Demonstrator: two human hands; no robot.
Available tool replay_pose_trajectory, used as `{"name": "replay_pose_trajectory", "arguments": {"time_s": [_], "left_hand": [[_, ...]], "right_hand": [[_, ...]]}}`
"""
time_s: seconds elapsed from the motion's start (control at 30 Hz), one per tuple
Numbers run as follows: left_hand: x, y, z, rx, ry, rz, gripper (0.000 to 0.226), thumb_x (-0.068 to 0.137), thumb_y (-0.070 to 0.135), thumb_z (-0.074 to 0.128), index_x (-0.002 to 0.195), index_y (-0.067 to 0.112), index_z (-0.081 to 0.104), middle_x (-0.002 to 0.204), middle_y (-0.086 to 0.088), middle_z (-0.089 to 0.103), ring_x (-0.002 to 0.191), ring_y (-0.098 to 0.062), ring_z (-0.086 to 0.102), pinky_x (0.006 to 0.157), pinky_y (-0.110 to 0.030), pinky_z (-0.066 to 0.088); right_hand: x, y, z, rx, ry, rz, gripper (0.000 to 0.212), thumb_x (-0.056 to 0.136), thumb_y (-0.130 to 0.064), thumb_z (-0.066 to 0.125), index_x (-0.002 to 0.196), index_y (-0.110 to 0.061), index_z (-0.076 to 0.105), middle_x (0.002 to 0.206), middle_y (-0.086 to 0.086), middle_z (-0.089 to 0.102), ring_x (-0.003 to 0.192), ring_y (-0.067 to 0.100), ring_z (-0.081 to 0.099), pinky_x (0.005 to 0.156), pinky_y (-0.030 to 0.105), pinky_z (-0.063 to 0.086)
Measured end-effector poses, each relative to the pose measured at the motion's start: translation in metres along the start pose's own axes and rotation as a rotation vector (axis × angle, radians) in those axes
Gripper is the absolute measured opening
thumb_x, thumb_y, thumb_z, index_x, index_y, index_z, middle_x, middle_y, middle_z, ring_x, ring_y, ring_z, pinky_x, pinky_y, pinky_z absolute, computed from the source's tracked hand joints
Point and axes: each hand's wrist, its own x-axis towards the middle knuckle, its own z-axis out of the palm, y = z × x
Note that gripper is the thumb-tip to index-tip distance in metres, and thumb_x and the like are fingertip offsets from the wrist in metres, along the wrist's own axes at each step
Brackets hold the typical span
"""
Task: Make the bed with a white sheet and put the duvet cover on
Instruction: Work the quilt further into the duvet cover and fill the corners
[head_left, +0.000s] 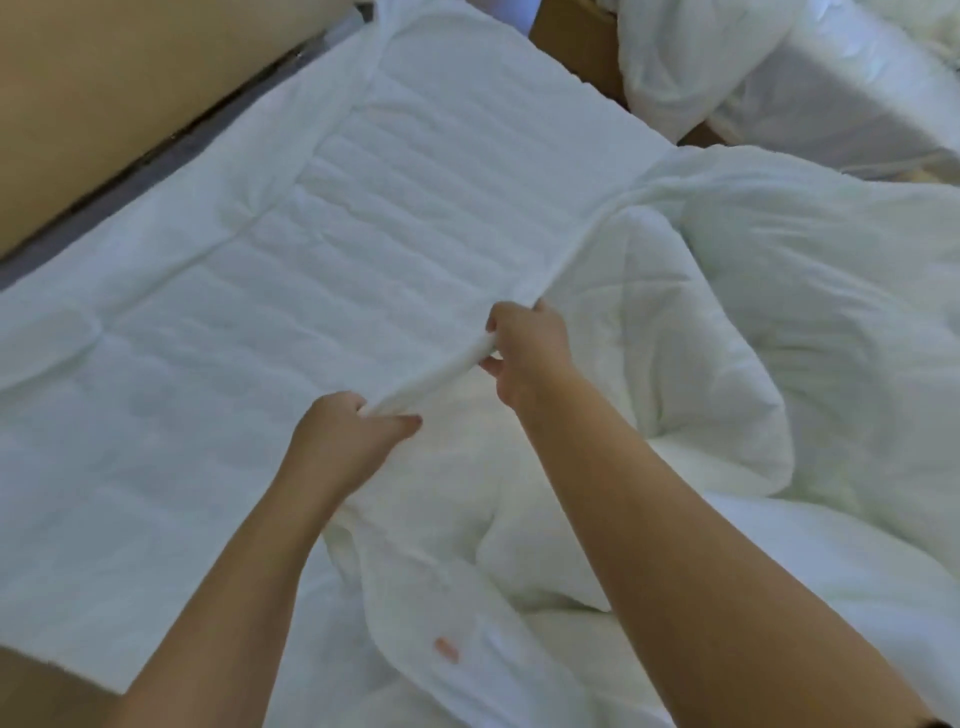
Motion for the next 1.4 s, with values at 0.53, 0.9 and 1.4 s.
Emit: {"name": "replay_pose_trajectory", "arguments": {"time_s": [0.53,0.9,1.4], "left_hand": [[0.05,0.001,-0.079,-0.706,0.218,0.013,0.019,0.088,0.013,0.056,0.07,0.017,0.059,0.066,0.003,0.064,0.055,-0.008,0.062,0.055,-0.02,0.048],[0.042,-0.045,-0.003,-0.026,0.245,0.068,0.04,0.087,0.019,0.057,0.125,0.014,0.046,0.109,-0.001,0.053,0.093,-0.025,0.052,0.076,-0.033,0.04],[-0.191,0.128,0.183,0.298,-0.155,0.839,0.056,0.082,0.059,0.045,0.128,0.028,0.052,0.129,0.004,0.054,0.117,-0.018,0.049,0.099,-0.038,0.034]], "right_hand": [[0.014,-0.027,0.111,0.064,-0.203,0.089,0.016,0.096,-0.007,0.039,0.08,-0.01,0.043,0.071,0.004,0.038,0.058,0.016,0.039,0.058,0.031,0.038],[-0.034,0.041,0.023,-0.669,-0.385,0.039,0.041,0.087,-0.022,0.059,0.126,-0.018,0.048,0.108,0.002,0.055,0.089,0.011,0.054,0.074,0.027,0.044],[-0.121,-0.034,-0.362,-1.178,0.508,-0.566,0.051,0.086,-0.037,0.057,0.131,-0.015,0.045,0.133,0.008,0.043,0.124,0.028,0.036,0.097,0.039,0.032]]}}
